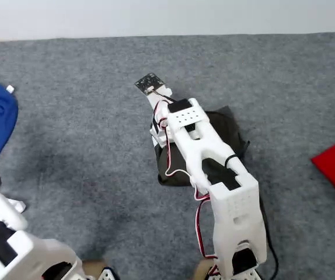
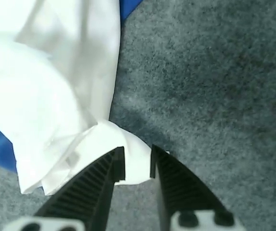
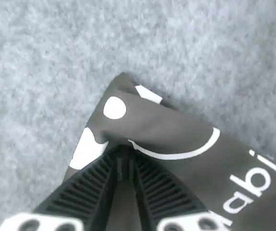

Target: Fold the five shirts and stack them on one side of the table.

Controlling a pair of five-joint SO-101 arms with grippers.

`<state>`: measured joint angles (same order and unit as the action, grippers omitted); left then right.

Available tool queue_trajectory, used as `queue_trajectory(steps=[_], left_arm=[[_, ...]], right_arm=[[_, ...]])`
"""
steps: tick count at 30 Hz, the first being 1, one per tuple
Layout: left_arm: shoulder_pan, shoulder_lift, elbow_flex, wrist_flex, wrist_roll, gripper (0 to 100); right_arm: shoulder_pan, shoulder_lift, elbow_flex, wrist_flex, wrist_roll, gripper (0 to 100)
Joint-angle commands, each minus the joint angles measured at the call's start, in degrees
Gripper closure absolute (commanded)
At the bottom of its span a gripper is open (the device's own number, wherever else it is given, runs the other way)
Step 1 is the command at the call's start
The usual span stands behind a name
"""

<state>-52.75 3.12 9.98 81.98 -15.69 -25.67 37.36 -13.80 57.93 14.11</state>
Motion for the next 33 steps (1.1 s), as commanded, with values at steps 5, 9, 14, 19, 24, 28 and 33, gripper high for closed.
queue_trajectory(steps=[5,9,14,19,24,28,33], left_arm=[[0.53,-3.16,-2.59,1.41,-0.18,90],[0.53,-3.16,-2.68,2.73,-0.18,90],[0.53,-3.25,-3.65,4.31,-0.18,90],[0.53,-3.25,-6.11,5.54,-0.18,90],[0.44,-3.25,-6.37,6.42,-0.09,90],[0.44,-3.25,-6.37,7.47,-0.09,90],[0.44,-3.25,-6.37,7.47,0.09,90]], right_arm=[[-2.07,-1.01,-16.09,5.32,0.53,98.9],[-2.95,-2.07,-22.15,16.57,0.53,98.9],[-5.93,-2.07,-27.34,33.80,0.18,98.9],[-9.63,-2.24,-27.78,44.97,0.00,98.9],[-9.98,-5.32,-21.36,44.79,-1.23,98.9],[-9.63,-6.02,-11.34,44.70,-1.23,98.9],[-9.80,-5.85,-2.90,43.03,-1.05,98.9]])
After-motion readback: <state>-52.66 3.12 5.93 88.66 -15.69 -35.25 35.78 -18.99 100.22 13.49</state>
